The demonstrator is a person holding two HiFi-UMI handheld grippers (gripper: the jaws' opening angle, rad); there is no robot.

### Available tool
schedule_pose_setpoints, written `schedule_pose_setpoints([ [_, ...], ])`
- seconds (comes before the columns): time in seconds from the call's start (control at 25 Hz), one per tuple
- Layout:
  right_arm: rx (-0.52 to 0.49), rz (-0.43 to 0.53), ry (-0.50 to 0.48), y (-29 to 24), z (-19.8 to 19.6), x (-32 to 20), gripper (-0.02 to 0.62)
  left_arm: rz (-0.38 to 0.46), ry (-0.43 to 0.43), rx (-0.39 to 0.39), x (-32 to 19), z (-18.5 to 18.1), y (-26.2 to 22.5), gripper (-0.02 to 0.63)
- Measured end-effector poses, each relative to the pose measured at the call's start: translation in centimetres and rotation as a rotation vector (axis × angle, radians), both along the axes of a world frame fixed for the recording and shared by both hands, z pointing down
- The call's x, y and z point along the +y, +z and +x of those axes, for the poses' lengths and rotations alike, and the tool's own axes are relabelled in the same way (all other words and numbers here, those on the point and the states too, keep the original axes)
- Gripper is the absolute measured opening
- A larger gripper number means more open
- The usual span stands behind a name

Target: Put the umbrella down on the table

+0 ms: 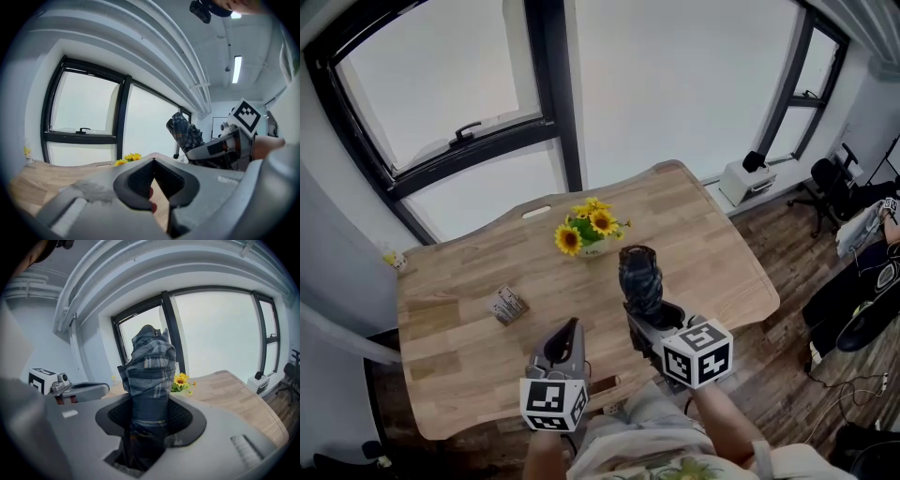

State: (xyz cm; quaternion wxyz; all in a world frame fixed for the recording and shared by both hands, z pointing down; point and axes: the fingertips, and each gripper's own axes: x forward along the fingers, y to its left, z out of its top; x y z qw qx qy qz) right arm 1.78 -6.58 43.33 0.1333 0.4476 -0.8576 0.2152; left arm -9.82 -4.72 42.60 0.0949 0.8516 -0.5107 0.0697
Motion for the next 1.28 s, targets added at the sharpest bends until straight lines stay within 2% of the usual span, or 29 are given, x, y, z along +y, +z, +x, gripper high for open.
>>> schedule_pose_setpoints([
  [0.68,0.012,-0.074,-0.066,2.0,-1.1,-5.2,0.19,-0.012,-0.037,-0.015,-5.5,-0.8,0.1,0.002],
  [1.28,0.047,-0.144,-0.125,4.7,-2.0,-6.6,0.19,-0.024,-0.066,-0.028,-7.4,-1.7,0.6,0.002],
])
